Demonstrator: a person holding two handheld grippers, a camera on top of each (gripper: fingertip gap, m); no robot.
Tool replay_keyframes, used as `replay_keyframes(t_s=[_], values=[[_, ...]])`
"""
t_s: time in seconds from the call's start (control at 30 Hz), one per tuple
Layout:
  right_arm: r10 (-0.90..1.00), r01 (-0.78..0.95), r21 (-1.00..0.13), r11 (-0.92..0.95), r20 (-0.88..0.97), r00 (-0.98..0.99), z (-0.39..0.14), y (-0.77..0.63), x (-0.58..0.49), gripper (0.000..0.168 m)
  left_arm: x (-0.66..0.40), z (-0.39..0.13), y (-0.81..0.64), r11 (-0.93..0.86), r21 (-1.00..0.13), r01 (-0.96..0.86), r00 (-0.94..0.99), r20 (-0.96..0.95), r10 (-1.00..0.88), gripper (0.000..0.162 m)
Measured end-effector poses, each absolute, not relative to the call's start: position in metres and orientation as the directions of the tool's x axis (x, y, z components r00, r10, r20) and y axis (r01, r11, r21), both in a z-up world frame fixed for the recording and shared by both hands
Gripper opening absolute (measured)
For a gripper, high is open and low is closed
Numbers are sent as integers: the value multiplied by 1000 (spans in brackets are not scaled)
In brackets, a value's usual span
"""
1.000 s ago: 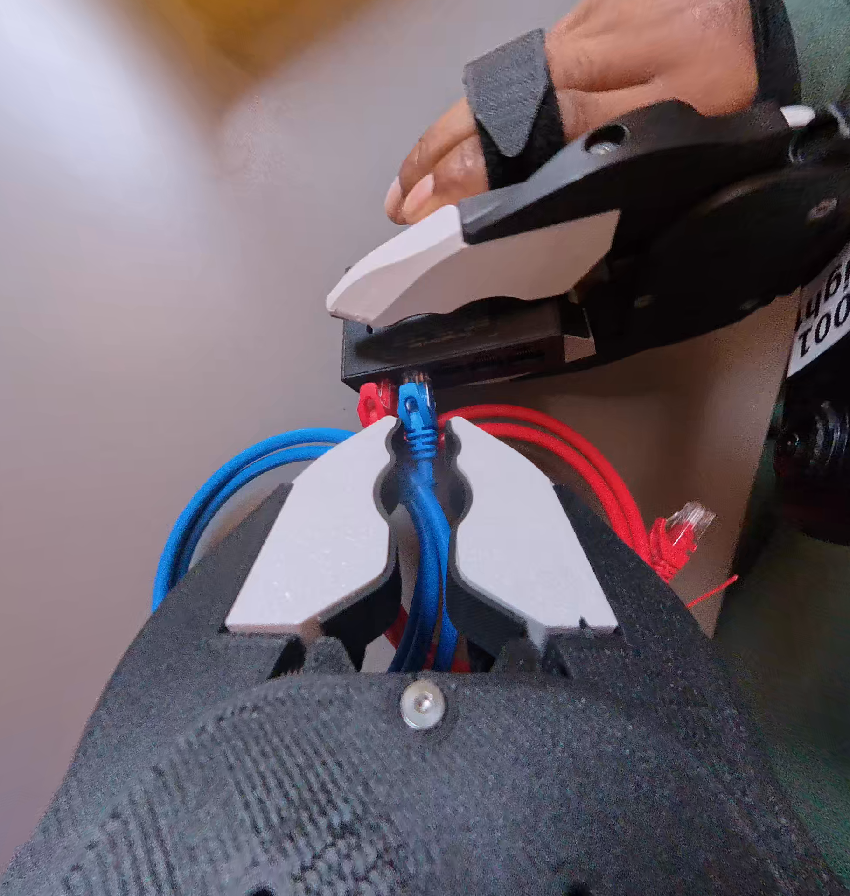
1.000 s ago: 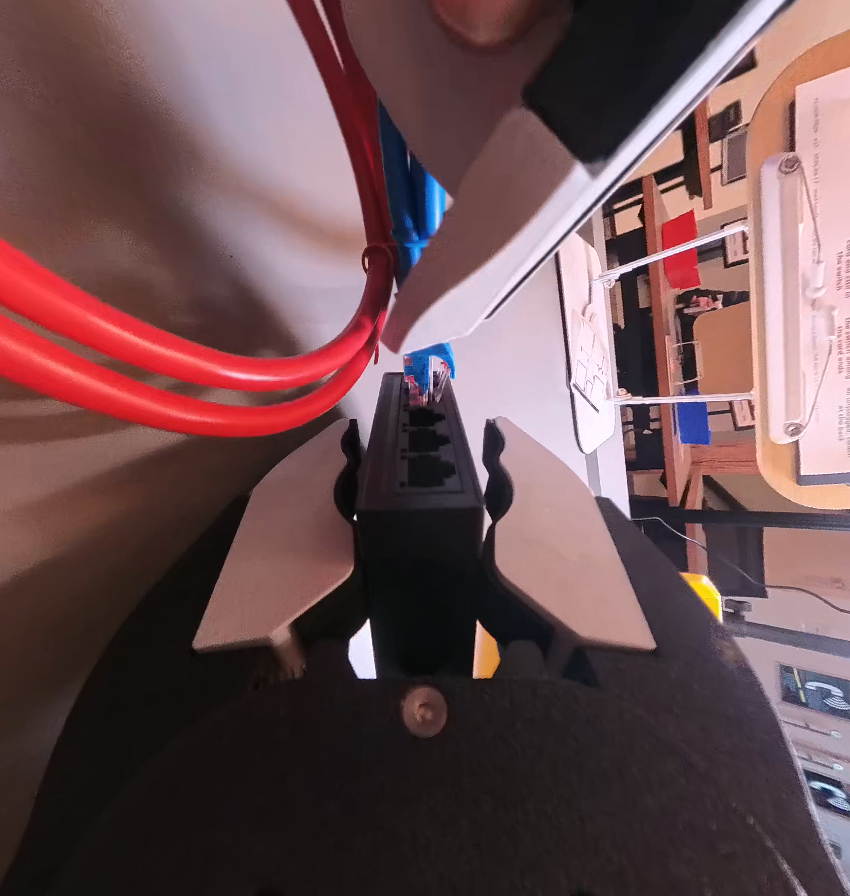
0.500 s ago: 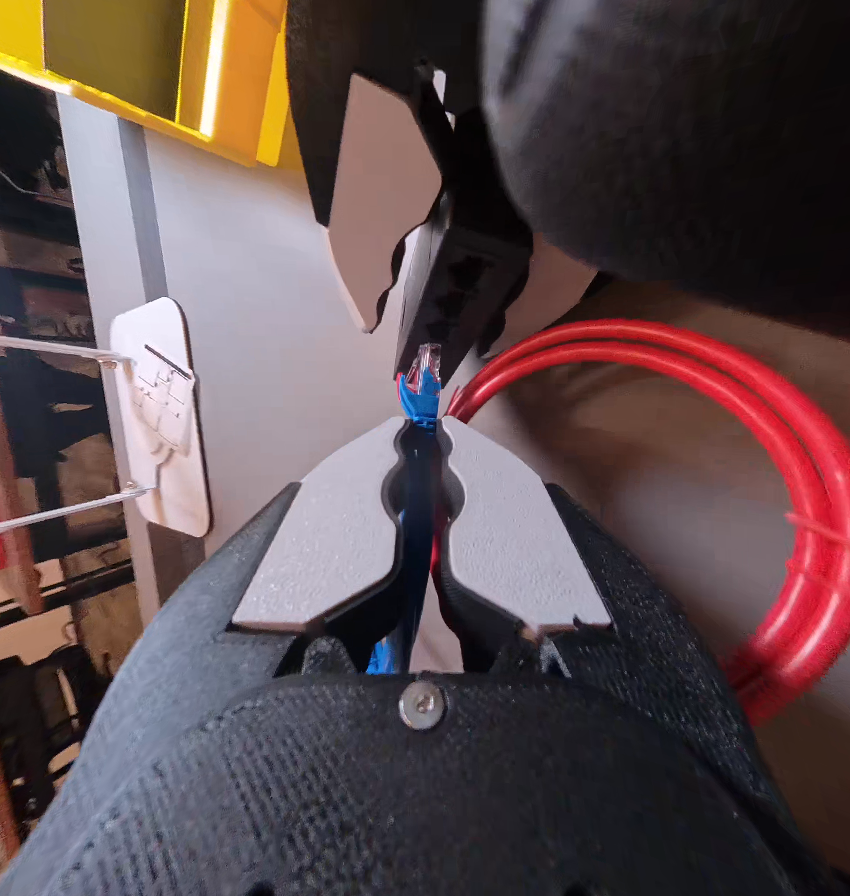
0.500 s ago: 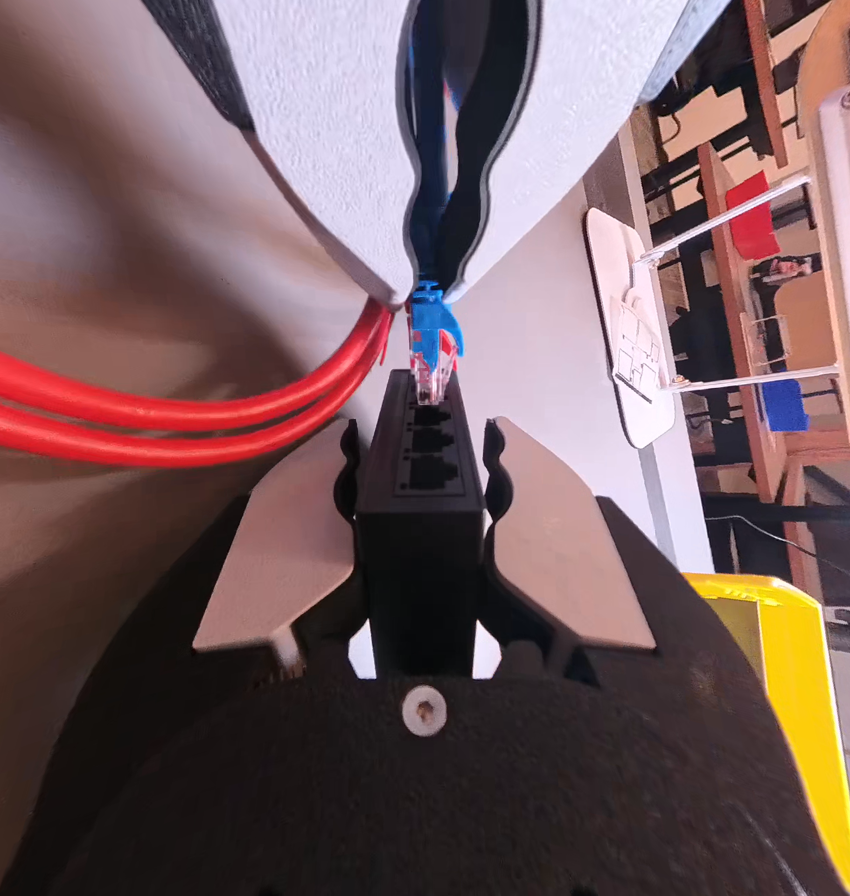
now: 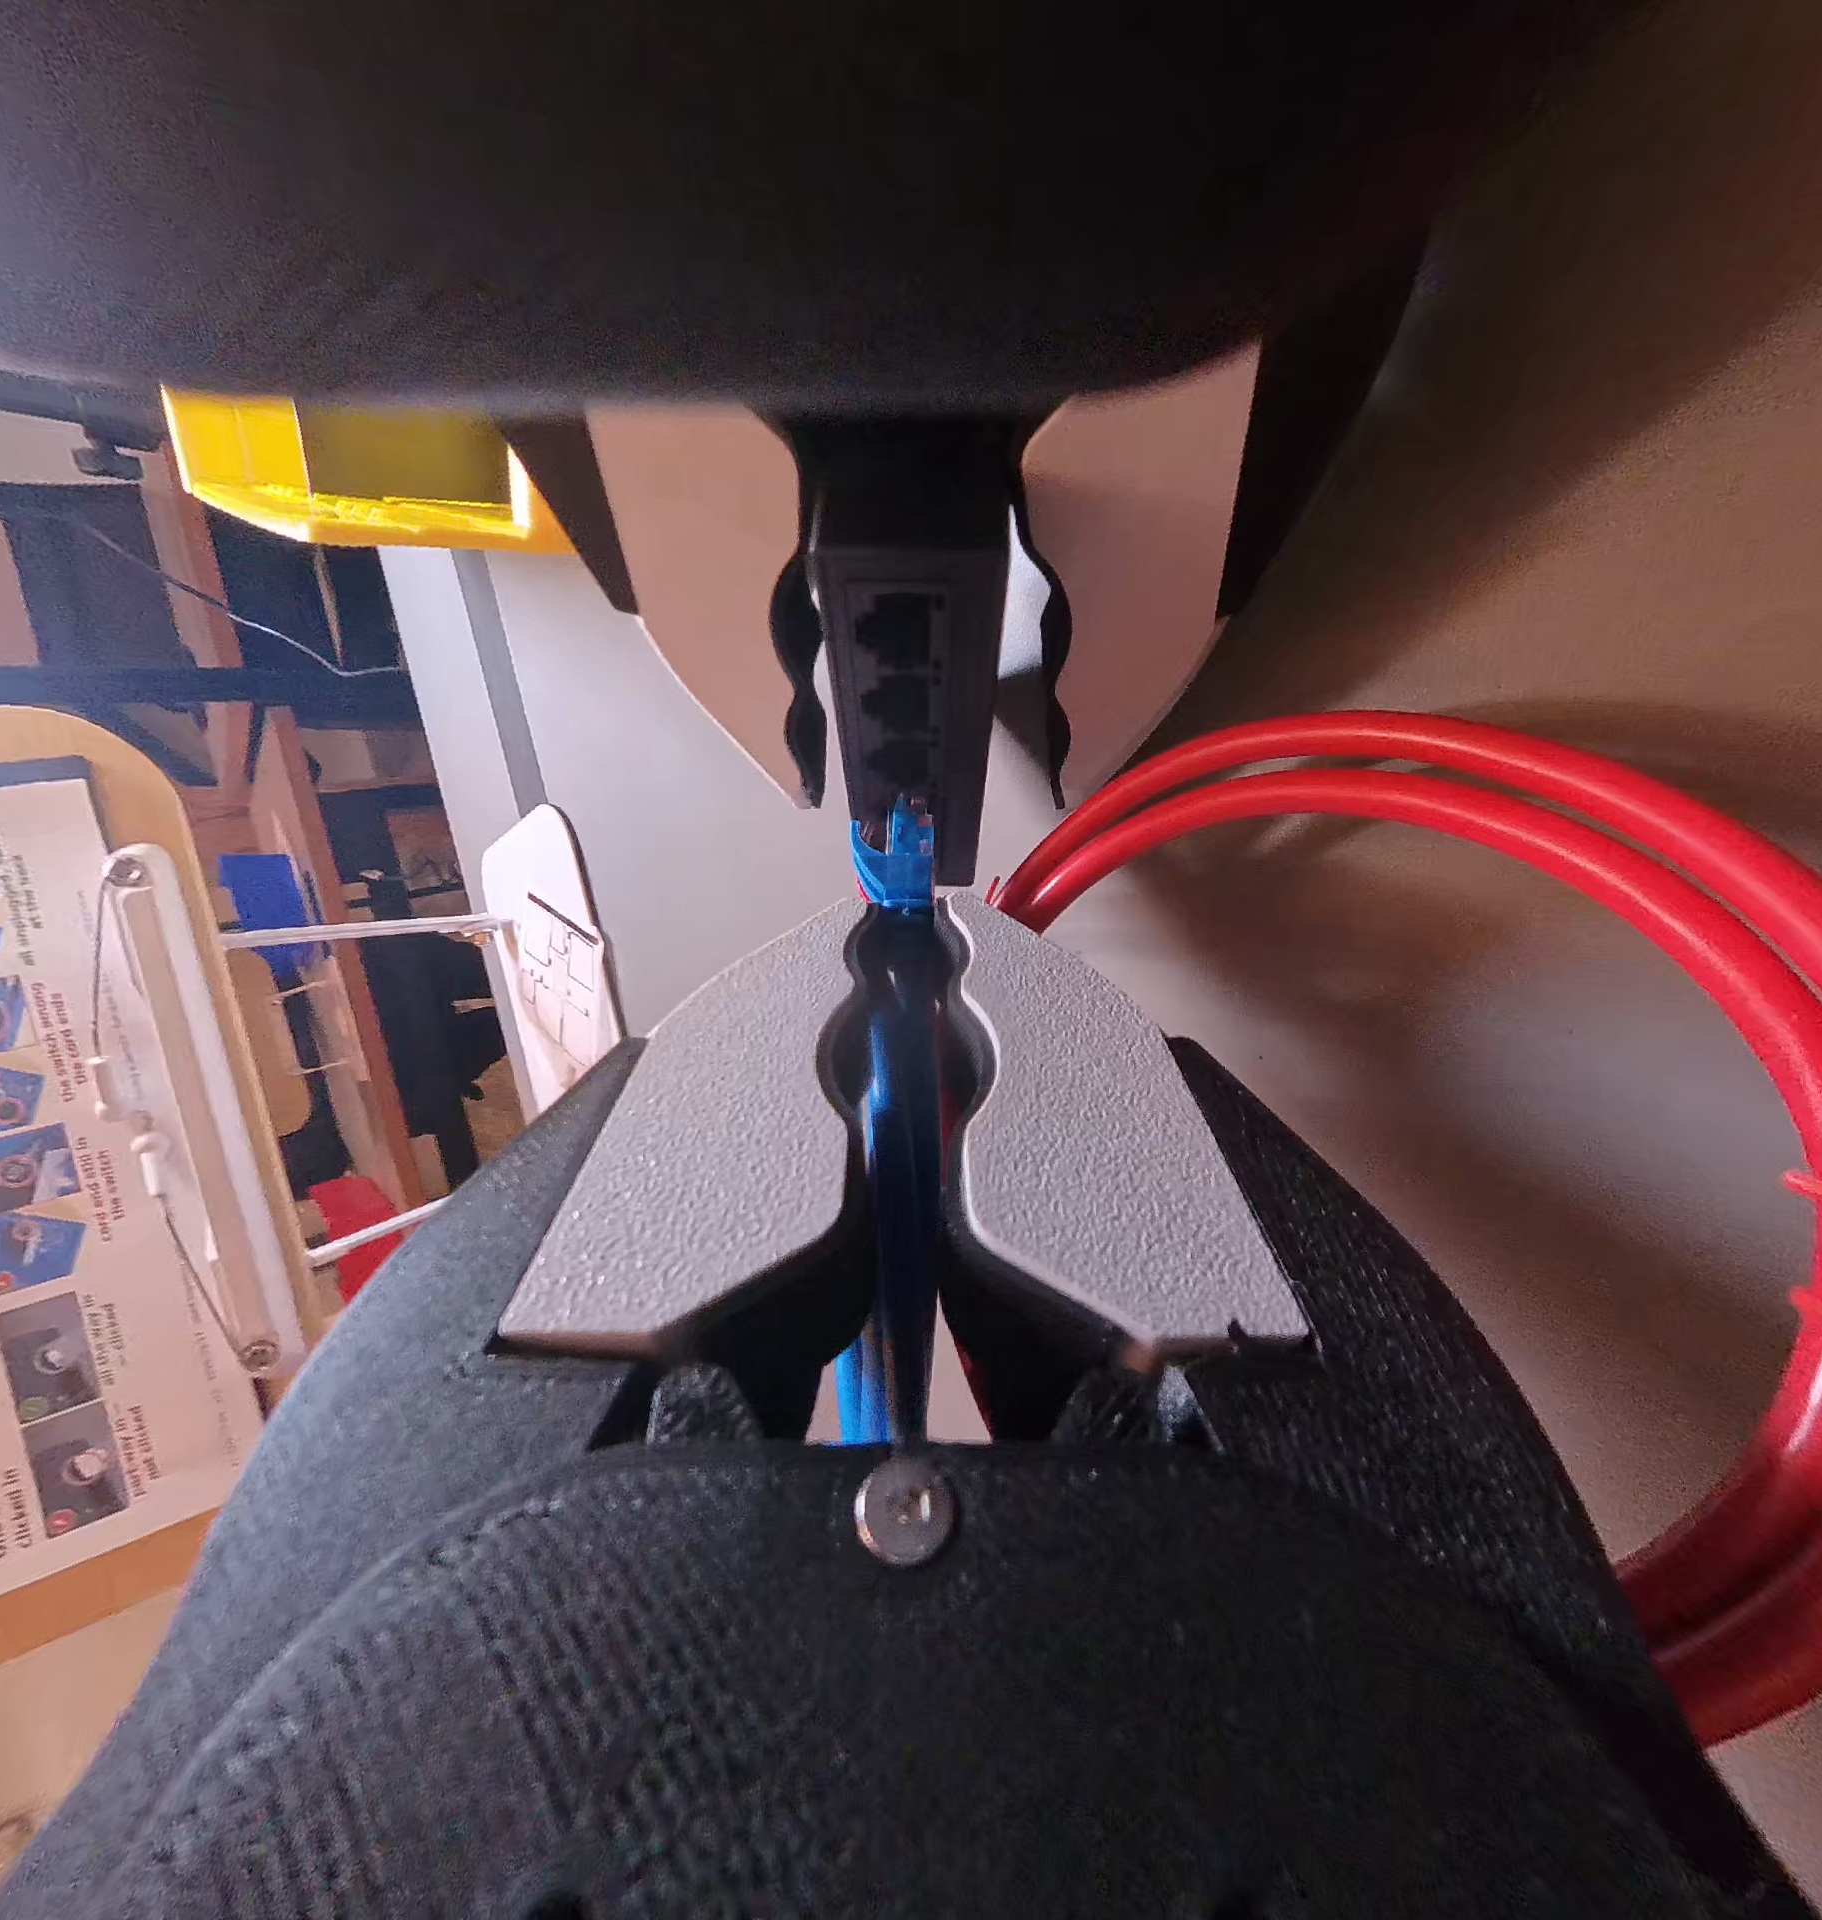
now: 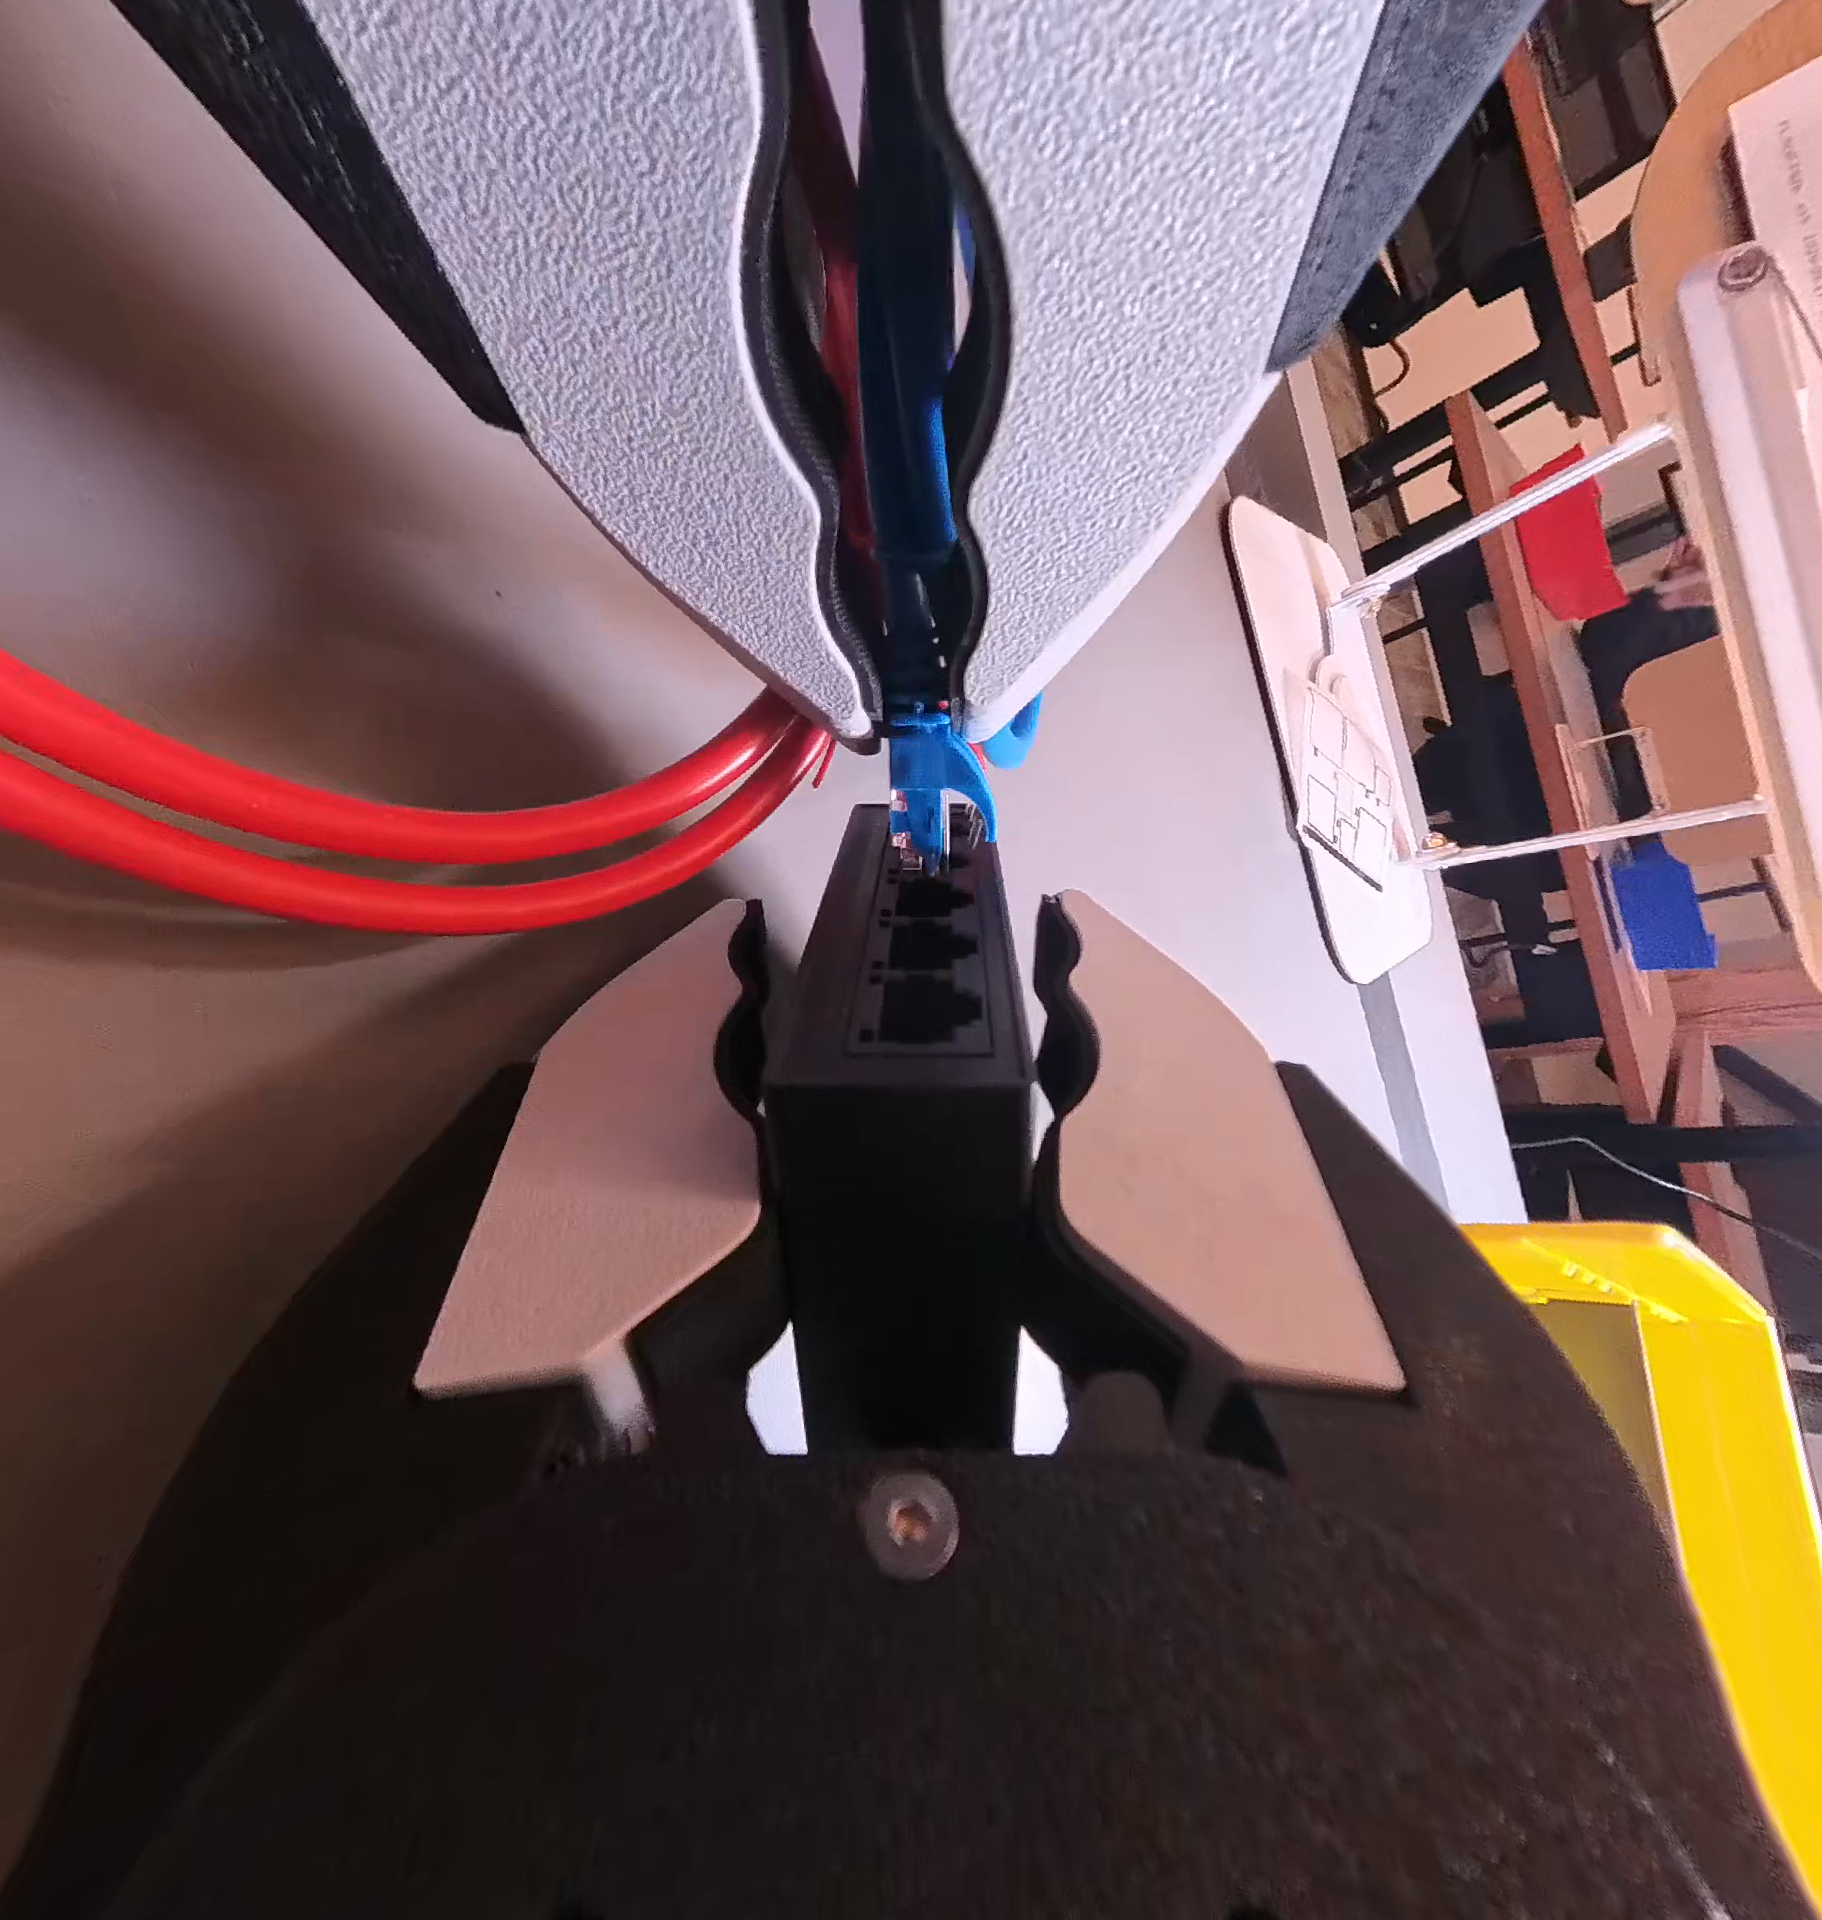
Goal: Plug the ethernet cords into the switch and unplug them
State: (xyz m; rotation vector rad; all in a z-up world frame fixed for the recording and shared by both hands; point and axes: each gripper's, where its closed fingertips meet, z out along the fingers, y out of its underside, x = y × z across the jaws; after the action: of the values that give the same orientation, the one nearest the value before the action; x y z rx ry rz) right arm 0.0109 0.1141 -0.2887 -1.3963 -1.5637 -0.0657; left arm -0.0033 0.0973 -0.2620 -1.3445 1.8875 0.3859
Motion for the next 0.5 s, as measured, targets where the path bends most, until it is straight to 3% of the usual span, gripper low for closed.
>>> replay_keyframes(t_s=[0.07, 0.17, 0.27, 0.37, 0.5], values=[[713, 781, -528, 333, 684, 157, -289, 115, 11, 51, -5, -262, 97, 404, -160, -901, -164, -736, -657, 9], [681, 798, -484, 358, 720, 131, -287, 117, 9, 51, -9, -259, 95, 363, -216, -906, -111, -707, -698, 15], [619, 818, -417, 397, 779, 97, -286, 119, 12, 51, -19, -230, 90, 291, -393, -872, 67, -686, -725, 34], [554, 834, -352, 424, 830, 69, -283, 121, 15, 51, -35, -196, 79, 153, -720, -677, 326, -480, -815, 37], [456, 847, -249, 470, 890, 9, -281, 124, 14, 52, -89, -190, 84, -40, -866, -499, 529, -267, -805, 39]])
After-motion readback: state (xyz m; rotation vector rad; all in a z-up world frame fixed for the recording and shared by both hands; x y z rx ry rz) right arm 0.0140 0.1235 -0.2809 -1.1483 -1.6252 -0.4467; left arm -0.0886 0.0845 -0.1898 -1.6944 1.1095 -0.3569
